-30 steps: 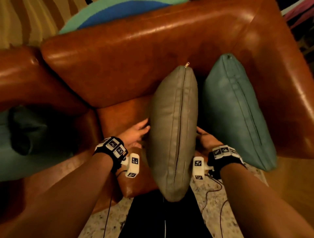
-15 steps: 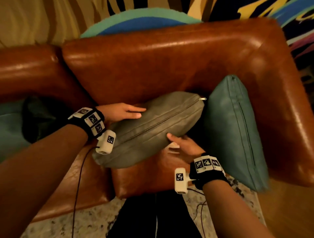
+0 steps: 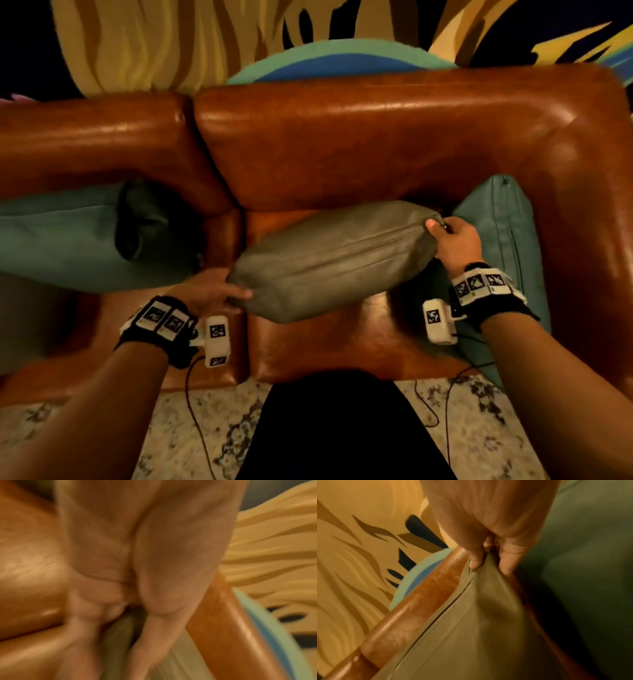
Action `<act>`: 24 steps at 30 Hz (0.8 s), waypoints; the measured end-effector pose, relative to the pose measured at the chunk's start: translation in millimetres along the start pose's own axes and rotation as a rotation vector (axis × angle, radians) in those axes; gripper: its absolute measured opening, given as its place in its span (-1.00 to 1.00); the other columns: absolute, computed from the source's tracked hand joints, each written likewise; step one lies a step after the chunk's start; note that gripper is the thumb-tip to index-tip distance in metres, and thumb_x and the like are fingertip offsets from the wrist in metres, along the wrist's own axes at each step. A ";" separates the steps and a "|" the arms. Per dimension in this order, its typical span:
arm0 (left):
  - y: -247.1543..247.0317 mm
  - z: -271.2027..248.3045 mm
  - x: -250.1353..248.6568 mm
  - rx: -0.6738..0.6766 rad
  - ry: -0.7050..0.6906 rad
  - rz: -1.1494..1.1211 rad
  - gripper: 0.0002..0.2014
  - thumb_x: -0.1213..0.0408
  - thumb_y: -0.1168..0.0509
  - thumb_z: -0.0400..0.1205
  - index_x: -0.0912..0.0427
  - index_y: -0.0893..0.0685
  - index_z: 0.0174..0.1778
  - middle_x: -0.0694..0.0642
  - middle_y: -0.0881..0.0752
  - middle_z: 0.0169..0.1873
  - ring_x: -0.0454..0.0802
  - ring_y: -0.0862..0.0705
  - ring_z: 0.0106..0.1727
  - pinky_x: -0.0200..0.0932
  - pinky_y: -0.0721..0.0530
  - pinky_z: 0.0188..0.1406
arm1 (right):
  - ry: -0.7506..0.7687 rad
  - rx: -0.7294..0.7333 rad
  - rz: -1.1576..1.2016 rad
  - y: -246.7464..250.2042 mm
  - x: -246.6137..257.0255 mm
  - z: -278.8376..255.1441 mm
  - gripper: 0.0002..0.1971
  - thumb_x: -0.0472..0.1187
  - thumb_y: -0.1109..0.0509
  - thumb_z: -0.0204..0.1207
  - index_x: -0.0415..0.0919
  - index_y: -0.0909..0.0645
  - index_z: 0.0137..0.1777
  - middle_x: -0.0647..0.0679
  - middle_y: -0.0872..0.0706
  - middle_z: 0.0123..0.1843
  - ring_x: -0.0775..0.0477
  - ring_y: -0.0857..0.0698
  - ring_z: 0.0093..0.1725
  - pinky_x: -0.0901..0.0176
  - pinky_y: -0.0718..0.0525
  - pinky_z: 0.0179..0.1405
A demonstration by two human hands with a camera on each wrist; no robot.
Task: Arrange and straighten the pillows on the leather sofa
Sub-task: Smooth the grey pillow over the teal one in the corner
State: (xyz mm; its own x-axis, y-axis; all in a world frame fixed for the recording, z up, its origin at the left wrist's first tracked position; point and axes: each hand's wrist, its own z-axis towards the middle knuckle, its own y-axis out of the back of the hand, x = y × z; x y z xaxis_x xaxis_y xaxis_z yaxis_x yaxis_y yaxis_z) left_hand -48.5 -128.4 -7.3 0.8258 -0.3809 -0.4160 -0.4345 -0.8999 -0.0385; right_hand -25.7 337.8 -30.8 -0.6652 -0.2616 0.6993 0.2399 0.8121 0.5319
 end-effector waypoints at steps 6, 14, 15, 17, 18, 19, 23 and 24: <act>1.5 5.7 -38.2 -0.419 -0.289 -0.336 -0.90 0.22 -0.41 0.66 0.18 -0.72 -0.04 0.05 -0.79 -0.24 -0.13 -0.74 -0.31 -0.31 -0.69 -0.31 | 0.053 0.084 0.134 13.6 12.7 -8.6 -0.75 0.01 -0.35 0.66 -0.17 -0.64 -0.08 -0.19 -0.74 -0.11 -0.25 -0.74 -0.01 -0.16 -0.73 -0.02; -2.3 17.9 -71.5 -0.471 -0.263 -0.203 -0.86 0.13 -0.49 0.60 0.12 -0.74 -0.16 -0.17 -0.77 -0.50 -0.19 -0.64 -0.32 -0.32 -0.53 -0.27 | 0.079 0.134 0.006 50.0 23.5 25.8 -0.69 0.00 -0.52 0.53 -0.09 -0.55 -0.33 -0.07 -0.61 -0.37 -0.03 -0.60 -0.31 0.18 -0.62 -0.48; -6.1 20.7 -76.2 -0.456 -0.270 -0.226 -0.86 0.15 -0.48 0.61 0.12 -0.73 -0.17 -0.15 -0.75 -0.52 -0.21 -0.63 -0.39 -0.37 -0.55 -0.35 | 0.062 0.122 0.047 55.0 21.2 34.3 -0.67 -0.01 -0.55 0.50 -0.06 -0.52 -0.37 -0.03 -0.61 -0.37 0.00 -0.60 -0.31 0.18 -0.61 -0.46; -14.1 25.5 -82.8 -0.402 -0.272 -0.243 -0.86 0.12 -0.46 0.62 0.08 -0.73 -0.18 -0.06 -0.72 -0.44 -0.23 -0.60 -0.50 -0.42 -0.54 -0.52 | 0.014 0.112 0.119 66.0 17.6 45.1 -0.66 0.01 -0.60 0.43 -0.03 -0.51 -0.38 0.04 -0.65 -0.34 0.04 -0.63 -0.29 0.18 -0.61 -0.42; -16.0 29.0 -83.2 -0.391 -0.255 -0.217 -0.87 0.11 -0.46 0.62 0.06 -0.73 -0.18 -0.07 -0.73 -0.42 -0.24 -0.62 -0.48 -0.39 -0.55 -0.46 | -0.003 0.128 0.098 69.7 16.6 48.2 -0.70 0.02 -0.61 0.41 -0.03 -0.55 -0.34 0.03 -0.67 -0.32 0.04 -0.65 -0.27 0.19 -0.62 -0.43; -18.7 30.5 -84.3 -0.402 -0.251 -0.193 -0.88 0.11 -0.47 0.61 0.05 -0.73 -0.18 -0.12 -0.76 -0.43 -0.24 -0.66 -0.43 -0.34 -0.55 -0.32 | -0.009 0.153 0.060 72.1 14.7 51.0 -0.73 0.01 -0.61 0.42 -0.05 -0.59 -0.29 0.00 -0.68 -0.30 0.02 -0.65 -0.26 0.19 -0.63 -0.43; -11.8 34.1 -84.7 -0.418 -0.231 -0.220 -0.83 0.06 -0.52 0.54 0.05 -0.77 -0.08 -0.11 -0.82 -0.33 -0.15 -0.71 -0.28 -0.15 -0.55 0.02 | 0.004 0.144 0.096 73.7 15.4 54.6 -0.75 -0.07 -0.59 0.46 -0.11 -0.58 -0.28 -0.01 -0.70 -0.28 0.06 -0.65 -0.26 0.18 -0.61 -0.33; -6.8 35.3 -81.1 -0.414 -0.216 -0.184 -0.80 0.03 -0.53 0.54 0.05 -0.79 -0.04 -0.06 -0.82 -0.25 -0.11 -0.71 -0.23 -0.11 -0.56 0.07 | -0.006 0.139 0.111 71.2 17.0 55.9 -0.74 -0.06 -0.60 0.46 -0.09 -0.59 -0.31 -0.01 -0.71 -0.27 0.04 -0.65 -0.25 0.17 -0.61 -0.33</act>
State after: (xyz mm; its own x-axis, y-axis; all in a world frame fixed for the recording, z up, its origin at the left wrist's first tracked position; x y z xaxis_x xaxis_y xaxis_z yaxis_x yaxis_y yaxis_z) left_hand -125.2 -83.9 -5.3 0.7628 -0.1942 -0.6168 -0.0726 -0.9735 0.2167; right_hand -59.5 420.3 -7.8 -0.6448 -0.1637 0.7466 0.2123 0.9000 0.3807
